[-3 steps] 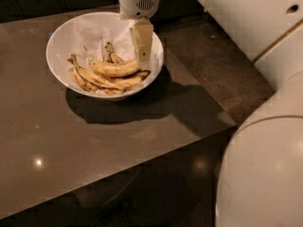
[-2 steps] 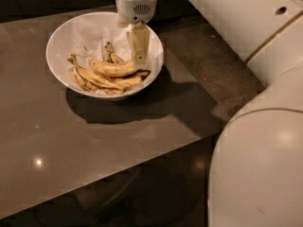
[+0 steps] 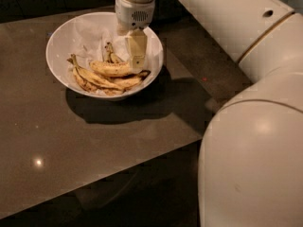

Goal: Pick banana from white bowl

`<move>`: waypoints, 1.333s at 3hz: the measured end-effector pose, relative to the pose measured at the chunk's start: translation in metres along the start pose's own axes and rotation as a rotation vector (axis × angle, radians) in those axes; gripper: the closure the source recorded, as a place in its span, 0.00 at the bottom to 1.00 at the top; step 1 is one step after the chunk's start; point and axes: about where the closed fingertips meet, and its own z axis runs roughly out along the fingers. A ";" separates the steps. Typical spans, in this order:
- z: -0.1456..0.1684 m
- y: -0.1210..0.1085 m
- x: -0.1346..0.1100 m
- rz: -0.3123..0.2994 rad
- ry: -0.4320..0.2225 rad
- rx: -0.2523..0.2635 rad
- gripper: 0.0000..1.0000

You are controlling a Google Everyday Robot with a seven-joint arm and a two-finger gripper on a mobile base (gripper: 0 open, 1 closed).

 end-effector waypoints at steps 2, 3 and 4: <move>0.015 0.001 -0.002 0.011 -0.010 -0.036 0.31; 0.021 0.001 -0.003 0.012 -0.005 -0.049 0.34; 0.031 0.002 -0.003 0.011 -0.002 -0.068 0.34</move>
Offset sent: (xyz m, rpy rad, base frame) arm -0.0151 -0.0064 -0.0210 -0.0512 0.1118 -0.0015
